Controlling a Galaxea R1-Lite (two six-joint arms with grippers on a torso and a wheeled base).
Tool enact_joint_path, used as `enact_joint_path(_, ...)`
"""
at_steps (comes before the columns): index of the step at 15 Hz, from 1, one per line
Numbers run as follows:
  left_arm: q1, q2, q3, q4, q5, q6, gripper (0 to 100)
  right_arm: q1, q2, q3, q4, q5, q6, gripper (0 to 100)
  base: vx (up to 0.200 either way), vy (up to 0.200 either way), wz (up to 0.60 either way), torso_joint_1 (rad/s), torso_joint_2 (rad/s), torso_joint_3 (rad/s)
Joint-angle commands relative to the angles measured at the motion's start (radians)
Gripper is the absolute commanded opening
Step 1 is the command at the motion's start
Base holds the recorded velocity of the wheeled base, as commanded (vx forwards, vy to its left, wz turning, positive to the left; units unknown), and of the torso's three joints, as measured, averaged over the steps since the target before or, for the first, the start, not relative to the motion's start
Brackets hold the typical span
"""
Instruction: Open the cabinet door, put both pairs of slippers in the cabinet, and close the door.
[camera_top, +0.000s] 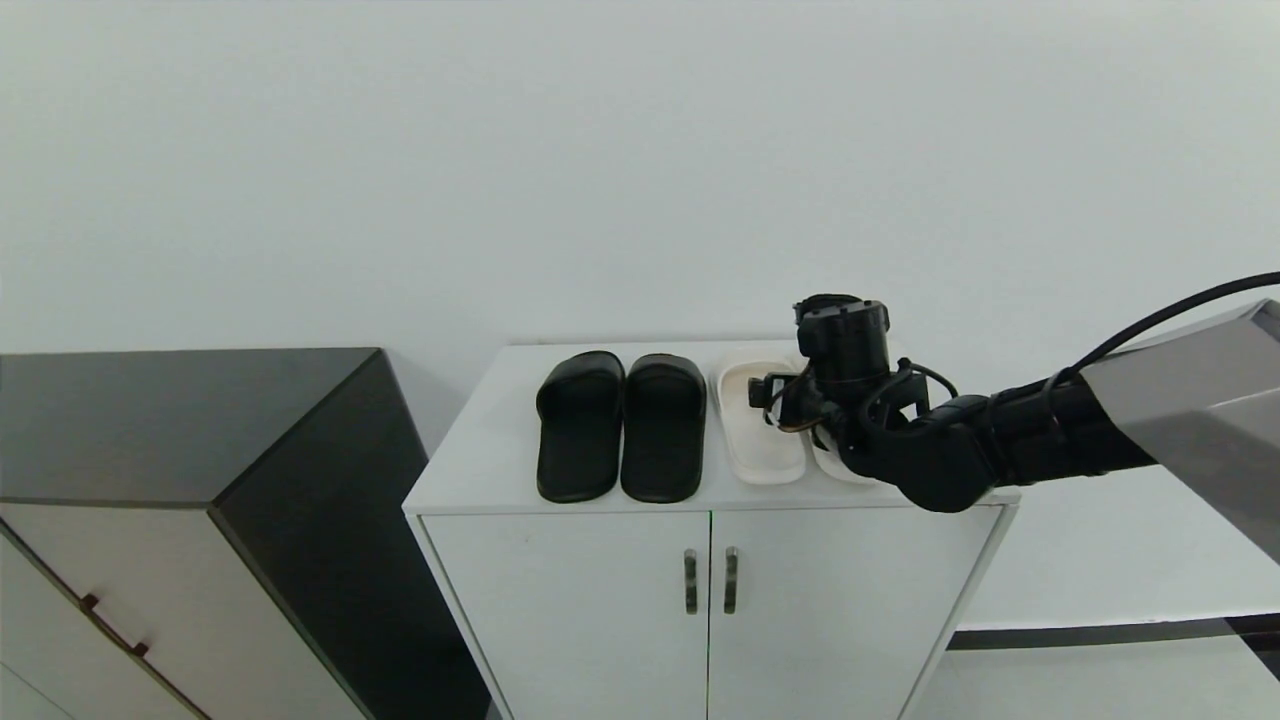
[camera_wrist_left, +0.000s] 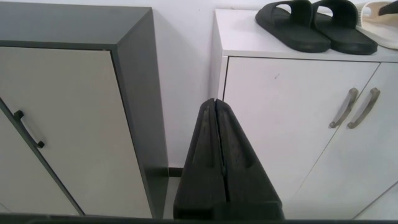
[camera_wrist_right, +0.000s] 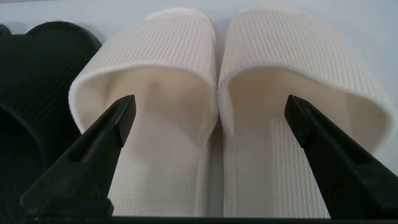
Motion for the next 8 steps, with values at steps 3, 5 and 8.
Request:
enact_joint_path(3,0.000,0.002,0.000,0.000,0.001,-0.001,0,-0.006,0.054,-0.076,0.000,0.004,-0.042,100,0.000,0.000,0.00,0.000,0.00,0.000)
enact_joint_path(5,0.000,0.002,0.000,0.000,0.001,-0.001,0,-0.015,0.080,-0.098,-0.002,0.002,-0.065,100,0.000,0.000,0.00,0.000,0.00,0.000)
enact_joint_path(8,0.000,0.002,0.000,0.000,0.001,-0.001,0,-0.030,0.112,-0.139,0.000,0.002,-0.068,0,0.000,0.000,0.00,0.000,0.00,0.000)
